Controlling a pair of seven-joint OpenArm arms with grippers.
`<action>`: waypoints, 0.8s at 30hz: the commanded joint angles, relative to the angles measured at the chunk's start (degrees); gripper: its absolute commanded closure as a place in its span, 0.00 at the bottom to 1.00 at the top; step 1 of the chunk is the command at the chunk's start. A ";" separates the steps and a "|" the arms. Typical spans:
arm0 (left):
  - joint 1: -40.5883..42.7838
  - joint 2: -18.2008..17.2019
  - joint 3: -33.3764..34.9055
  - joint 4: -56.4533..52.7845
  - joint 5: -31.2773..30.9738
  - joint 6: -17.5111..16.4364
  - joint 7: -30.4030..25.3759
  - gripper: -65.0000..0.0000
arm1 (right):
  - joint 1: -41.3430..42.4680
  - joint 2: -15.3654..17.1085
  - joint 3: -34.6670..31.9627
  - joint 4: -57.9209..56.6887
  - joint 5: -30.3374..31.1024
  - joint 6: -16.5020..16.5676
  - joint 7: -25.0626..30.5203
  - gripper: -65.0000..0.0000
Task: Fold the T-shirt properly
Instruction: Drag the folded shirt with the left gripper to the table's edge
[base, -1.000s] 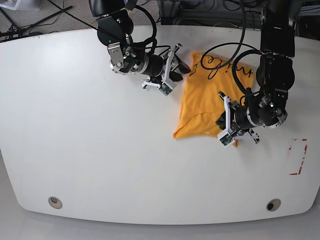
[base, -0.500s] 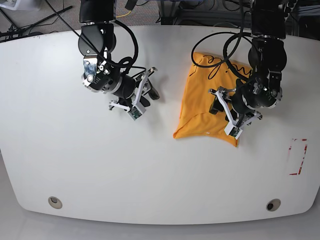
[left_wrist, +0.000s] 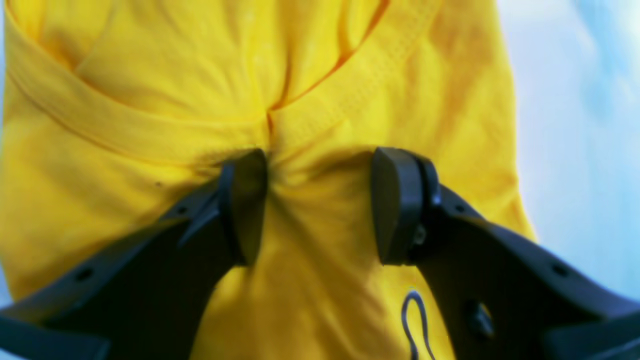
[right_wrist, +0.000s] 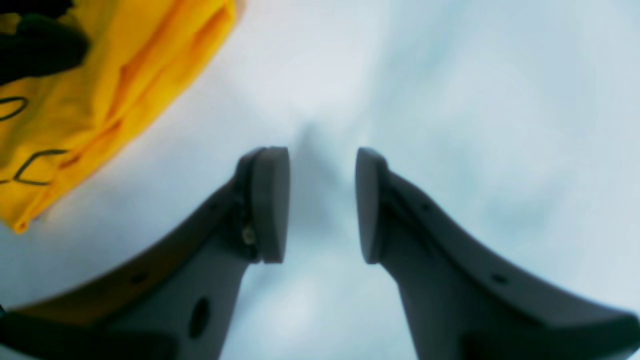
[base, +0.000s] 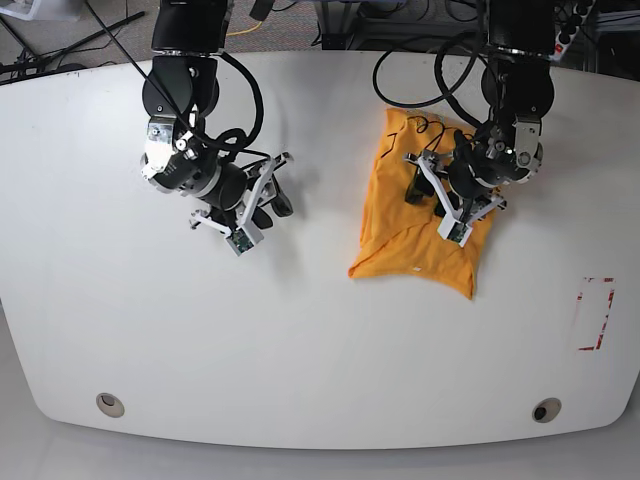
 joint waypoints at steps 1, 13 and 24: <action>0.21 -1.19 -1.91 -5.79 3.86 0.78 2.96 0.52 | 0.98 0.45 0.69 2.83 0.76 0.32 1.11 0.67; -2.17 -14.20 -19.05 -23.72 3.86 -11.35 -1.70 0.52 | 1.41 3.88 0.87 7.93 0.76 0.32 -2.15 0.68; -2.17 -27.39 -20.72 -32.78 3.59 -18.83 -7.59 0.52 | -1.13 4.67 0.87 13.65 0.15 0.32 -2.15 0.68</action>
